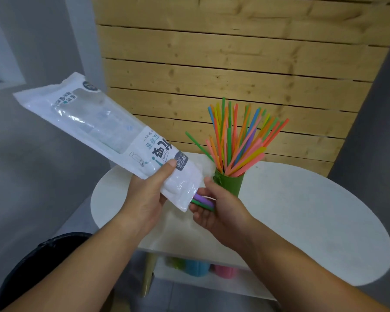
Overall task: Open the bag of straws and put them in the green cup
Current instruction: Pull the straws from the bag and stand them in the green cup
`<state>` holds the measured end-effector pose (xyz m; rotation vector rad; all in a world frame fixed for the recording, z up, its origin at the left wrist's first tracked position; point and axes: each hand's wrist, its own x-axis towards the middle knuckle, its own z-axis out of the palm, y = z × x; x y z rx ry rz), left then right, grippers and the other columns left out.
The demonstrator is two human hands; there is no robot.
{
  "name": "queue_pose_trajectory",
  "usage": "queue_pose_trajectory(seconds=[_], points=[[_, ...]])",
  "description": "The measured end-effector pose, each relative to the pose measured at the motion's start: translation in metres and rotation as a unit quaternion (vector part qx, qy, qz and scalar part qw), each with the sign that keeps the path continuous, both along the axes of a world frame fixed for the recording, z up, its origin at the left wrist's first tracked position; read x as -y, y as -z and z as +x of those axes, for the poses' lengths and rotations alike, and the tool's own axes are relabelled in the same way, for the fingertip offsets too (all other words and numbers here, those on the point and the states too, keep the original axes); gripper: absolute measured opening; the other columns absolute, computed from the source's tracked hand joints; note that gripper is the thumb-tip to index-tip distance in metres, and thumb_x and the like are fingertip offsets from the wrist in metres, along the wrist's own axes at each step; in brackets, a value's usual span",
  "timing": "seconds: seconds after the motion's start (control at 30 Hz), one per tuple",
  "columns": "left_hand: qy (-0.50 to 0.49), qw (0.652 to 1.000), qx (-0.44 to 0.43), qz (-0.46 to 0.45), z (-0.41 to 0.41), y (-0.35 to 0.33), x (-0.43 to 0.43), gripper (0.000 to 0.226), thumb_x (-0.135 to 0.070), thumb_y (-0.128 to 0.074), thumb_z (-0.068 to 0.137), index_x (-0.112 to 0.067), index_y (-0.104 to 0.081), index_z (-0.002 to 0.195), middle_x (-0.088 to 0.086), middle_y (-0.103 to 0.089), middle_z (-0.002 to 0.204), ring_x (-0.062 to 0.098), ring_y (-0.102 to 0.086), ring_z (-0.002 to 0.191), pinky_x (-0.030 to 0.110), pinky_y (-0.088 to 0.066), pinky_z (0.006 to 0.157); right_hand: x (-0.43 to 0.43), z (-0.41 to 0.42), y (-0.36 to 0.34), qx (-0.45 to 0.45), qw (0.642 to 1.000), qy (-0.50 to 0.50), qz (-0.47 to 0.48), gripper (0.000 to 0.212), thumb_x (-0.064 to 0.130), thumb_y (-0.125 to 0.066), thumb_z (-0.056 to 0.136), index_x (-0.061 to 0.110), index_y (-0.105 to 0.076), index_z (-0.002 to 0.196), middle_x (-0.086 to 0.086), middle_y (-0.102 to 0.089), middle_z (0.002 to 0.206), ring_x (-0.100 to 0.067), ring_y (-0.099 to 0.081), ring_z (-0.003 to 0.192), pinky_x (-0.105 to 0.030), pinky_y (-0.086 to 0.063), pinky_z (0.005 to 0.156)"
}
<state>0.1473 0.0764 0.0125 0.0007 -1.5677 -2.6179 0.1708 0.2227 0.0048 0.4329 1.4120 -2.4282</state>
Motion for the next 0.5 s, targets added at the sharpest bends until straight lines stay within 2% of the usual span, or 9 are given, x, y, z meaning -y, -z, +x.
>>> queue_pose_trajectory(seconds=[0.07,0.13,0.23,0.33,0.43,0.5], points=[[0.004,1.000,-0.009,-0.009,0.000,0.001,-0.003,0.036,-0.005,-0.069,0.089,-0.024,-0.067,0.120,-0.004,-0.079,0.108,0.015,-0.075,0.098,0.031,-0.060,0.078,0.003,0.001,0.001,0.012,1.000,-0.005,0.006,0.051,0.057,-0.056,0.092,0.008,-0.066,0.098,-0.014,-0.068,0.087,-0.020,-0.061,0.058,-0.025,-0.050,0.049],[0.005,1.000,-0.012,-0.020,0.000,0.000,-0.004,0.035,0.000,-0.067,0.090,-0.022,-0.068,0.116,-0.002,-0.079,0.106,0.016,-0.075,0.098,0.031,-0.060,0.078,0.005,0.002,0.000,0.004,1.000,-0.011,-0.008,0.051,0.059,-0.057,0.091,0.010,-0.066,0.098,-0.012,-0.067,0.085,-0.018,-0.058,0.057,-0.025,-0.049,0.049],[0.007,1.000,-0.009,-0.007,-0.002,-0.002,0.001,0.038,0.001,-0.067,0.090,-0.014,-0.066,0.125,0.004,-0.077,0.111,0.022,-0.073,0.104,0.038,-0.059,0.085,0.003,0.002,0.002,-0.034,0.999,-0.023,-0.011,0.025,0.032,-0.065,0.094,0.007,-0.066,0.098,-0.006,-0.063,0.073,-0.012,-0.055,0.054,-0.020,-0.049,0.048],[-0.013,0.999,0.006,0.040,-0.007,-0.004,0.010,0.038,-0.002,-0.067,0.090,-0.016,-0.066,0.126,0.003,-0.076,0.113,0.020,-0.073,0.102,0.041,-0.059,0.089,-0.004,0.000,0.005,-0.050,0.998,-0.007,-0.039,0.009,0.006,-0.065,0.092,0.000,-0.064,0.099,-0.007,-0.061,0.068,-0.009,-0.058,0.056,-0.017,-0.054,0.054],[-0.016,0.998,0.005,0.062,-0.009,-0.004,0.015,0.033,-0.002,-0.065,0.091,-0.018,-0.067,0.120,0.003,-0.076,0.111,0.020,-0.072,0.100,0.039,-0.060,0.087,-0.011,-0.002,0.001,-0.047,0.995,0.033,-0.082,0.002,-0.001,-0.064,0.090,0.000,-0.066,0.090,-0.007,-0.061,0.068,-0.011,-0.059,0.059,-0.017,-0.056,0.057],[-0.007,0.998,0.002,0.062,-0.008,-0.002,0.014,0.035,-0.002,-0.065,0.091,-0.017,-0.066,0.123,0.004,-0.076,0.112,0.020,-0.072,0.101,0.040,-0.060,0.088,-0.013,-0.002,-0.003,-0.046,0.992,0.048,-0.112,0.005,-0.001,-0.065,0.089,0.001,-0.068,0.086,-0.007,-0.062,0.070,-0.012,-0.059,0.062,-0.017,-0.057,0.058]])
